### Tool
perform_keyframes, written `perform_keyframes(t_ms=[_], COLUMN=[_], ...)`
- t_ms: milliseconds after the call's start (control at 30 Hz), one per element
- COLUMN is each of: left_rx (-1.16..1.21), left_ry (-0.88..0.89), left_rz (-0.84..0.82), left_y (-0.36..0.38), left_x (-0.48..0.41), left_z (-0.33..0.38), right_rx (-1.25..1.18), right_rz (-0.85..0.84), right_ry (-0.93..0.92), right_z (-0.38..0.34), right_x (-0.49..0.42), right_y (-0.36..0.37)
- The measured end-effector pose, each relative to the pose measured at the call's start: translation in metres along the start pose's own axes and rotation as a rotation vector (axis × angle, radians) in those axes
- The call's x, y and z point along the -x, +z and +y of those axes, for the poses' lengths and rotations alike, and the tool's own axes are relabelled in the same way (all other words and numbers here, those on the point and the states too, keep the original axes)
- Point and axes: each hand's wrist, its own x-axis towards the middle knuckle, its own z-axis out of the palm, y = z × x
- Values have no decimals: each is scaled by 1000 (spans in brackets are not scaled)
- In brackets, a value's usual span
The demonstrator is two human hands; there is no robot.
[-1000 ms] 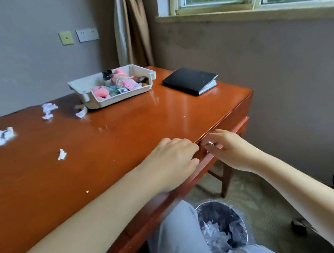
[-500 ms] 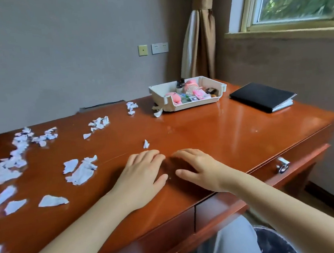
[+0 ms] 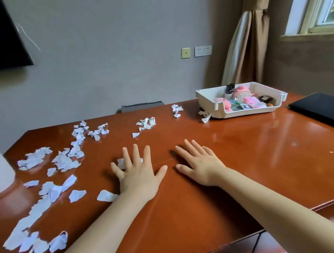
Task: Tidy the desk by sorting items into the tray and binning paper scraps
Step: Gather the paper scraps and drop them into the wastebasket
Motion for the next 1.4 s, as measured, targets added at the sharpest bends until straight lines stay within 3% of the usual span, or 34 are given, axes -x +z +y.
perform_keyframes(t_ms=[200, 333, 600, 733, 967, 1067, 1233, 1333, 1400], left_rx=[130, 184, 194, 116, 108, 157, 280, 321, 333], left_ry=[-98, -41, 55, -29, -184, -158, 11, 79, 105], left_rz=[4, 50, 216, 265, 108, 69, 120, 136, 140], left_y=[7, 12, 18, 17, 15, 16, 24, 25, 26], left_x=[-50, -76, -124, -139, -170, -182, -201, -208, -210], left_z=[1, 2, 2, 0, -7, -10, -12, -13, -14], right_rx=[-13, -102, -47, -19, -97, -98, -248, -237, -254], right_rz=[6, 129, 380, 364, 253, 238, 303, 422, 400], right_ry=[-12, -38, 219, 275, 370, 293, -53, -41, 20], right_z=[3, 18, 62, 79, 93, 93, 87, 87, 88], right_x=[-40, -63, -117, -144, -175, -181, -188, -201, -215], right_y=[-2, -4, -10, -16, -14, -15, -17, -18, -17])
